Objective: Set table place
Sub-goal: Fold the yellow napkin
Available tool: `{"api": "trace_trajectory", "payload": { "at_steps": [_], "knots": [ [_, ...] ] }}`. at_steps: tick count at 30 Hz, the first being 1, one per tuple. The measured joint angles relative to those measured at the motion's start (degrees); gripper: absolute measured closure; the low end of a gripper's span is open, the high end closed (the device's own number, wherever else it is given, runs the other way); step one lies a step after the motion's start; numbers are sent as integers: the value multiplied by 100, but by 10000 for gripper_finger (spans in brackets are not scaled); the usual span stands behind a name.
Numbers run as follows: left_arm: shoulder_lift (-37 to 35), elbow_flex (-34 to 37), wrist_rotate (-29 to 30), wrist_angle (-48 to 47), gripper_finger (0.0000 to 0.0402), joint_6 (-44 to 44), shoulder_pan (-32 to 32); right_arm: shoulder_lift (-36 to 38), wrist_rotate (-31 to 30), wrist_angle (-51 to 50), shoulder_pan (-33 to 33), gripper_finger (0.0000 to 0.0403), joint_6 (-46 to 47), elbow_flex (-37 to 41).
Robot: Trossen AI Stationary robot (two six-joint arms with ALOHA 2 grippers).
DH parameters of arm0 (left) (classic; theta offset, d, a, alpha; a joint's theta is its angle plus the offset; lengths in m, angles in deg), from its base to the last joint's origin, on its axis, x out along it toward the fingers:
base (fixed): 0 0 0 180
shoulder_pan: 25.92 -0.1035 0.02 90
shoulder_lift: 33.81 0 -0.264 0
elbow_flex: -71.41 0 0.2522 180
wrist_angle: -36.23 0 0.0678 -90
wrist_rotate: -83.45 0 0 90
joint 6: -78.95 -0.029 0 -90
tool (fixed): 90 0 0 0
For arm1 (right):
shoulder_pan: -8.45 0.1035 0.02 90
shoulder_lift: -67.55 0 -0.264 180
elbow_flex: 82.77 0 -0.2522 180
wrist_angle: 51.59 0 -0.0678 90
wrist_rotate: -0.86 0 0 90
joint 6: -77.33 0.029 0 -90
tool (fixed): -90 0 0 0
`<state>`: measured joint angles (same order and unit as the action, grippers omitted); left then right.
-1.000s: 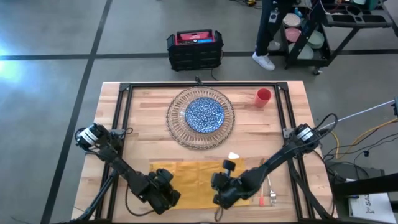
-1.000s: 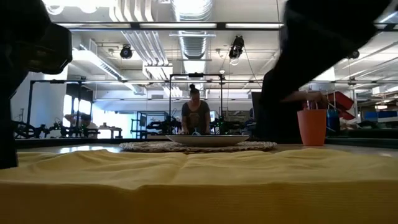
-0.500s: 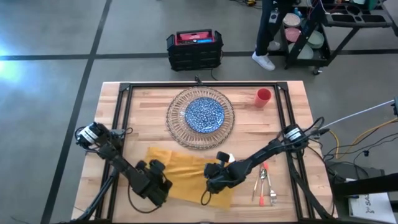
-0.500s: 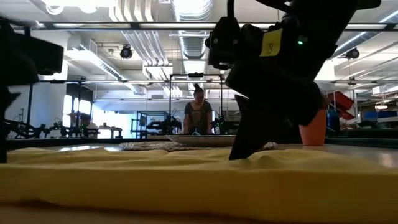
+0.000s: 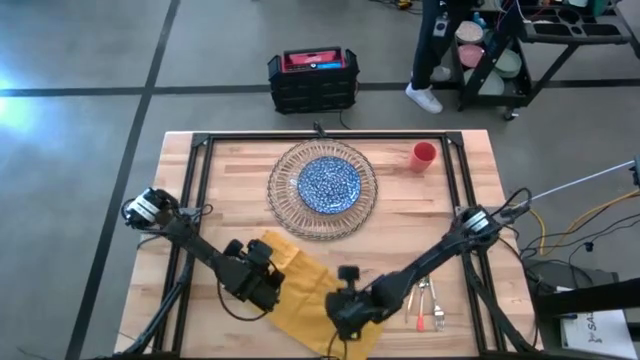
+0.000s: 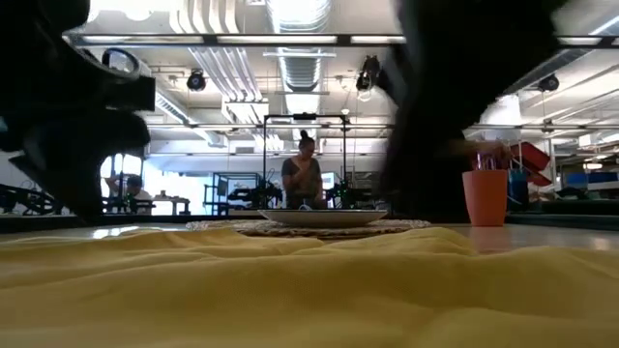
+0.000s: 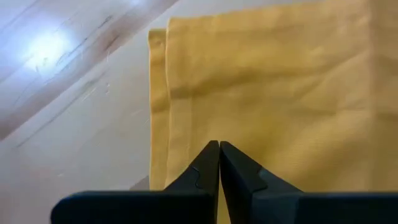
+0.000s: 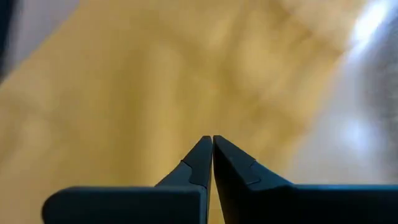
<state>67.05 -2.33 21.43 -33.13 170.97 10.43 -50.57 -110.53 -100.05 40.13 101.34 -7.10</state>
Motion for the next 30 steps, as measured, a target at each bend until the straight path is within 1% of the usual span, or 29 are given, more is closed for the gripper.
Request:
{"api": "trace_trajectory", "payload": {
  "at_steps": [2,4,5,6,8,10,11,12,14,17,21,25,27,30],
  "knots": [
    [-229,-83,26,-8,402,14,171,85,-264,-59,-223,403,-711,-139],
    [-471,-257,266,17,402,81,536,102,-274,-61,-509,400,-1288,-301],
    [-583,-343,409,15,402,170,745,105,-130,-64,-681,396,-1505,-379],
    [-689,-423,554,-16,402,337,972,114,170,21,-860,389,-1700,-440],
    [-859,-524,806,-135,402,919,1445,104,1074,446,-1274,366,-2094,-480],
    [-950,-558,933,-247,402,1643,1868,20,1941,914,-1655,334,-2465,-472],
    [-951,-562,940,-311,402,2053,2062,-50,2273,1116,-1826,316,-2626,-467],
    [-927,-559,896,-390,402,2478,2245,-122,2544,1299,-1977,297,-2762,-469],
    [-801,-554,654,-548,402,3176,2502,-258,2852,1395,-2248,258,-3009,-570],
    [-587,-602,-158,-471,402,3325,2471,-543,2914,1380,-2570,207,-3374,-922],
    [-389,-673,-368,-799,402,3288,2252,-1163,2940,1195,-2859,161,-3877,-1509],
    [-387,-651,-977,-1298,402,3108,2148,-2004,3157,666,-3017,143,-4162,-2562],
    [-423,-642,-1048,-1412,402,2882,2132,-2403,3165,493,-3081,140,-4345,-3111],
    [-534,-637,-1057,-1459,402,2742,2123,-2971,3138,-29,-3150,141,-4649,-3981]
  ]
}}
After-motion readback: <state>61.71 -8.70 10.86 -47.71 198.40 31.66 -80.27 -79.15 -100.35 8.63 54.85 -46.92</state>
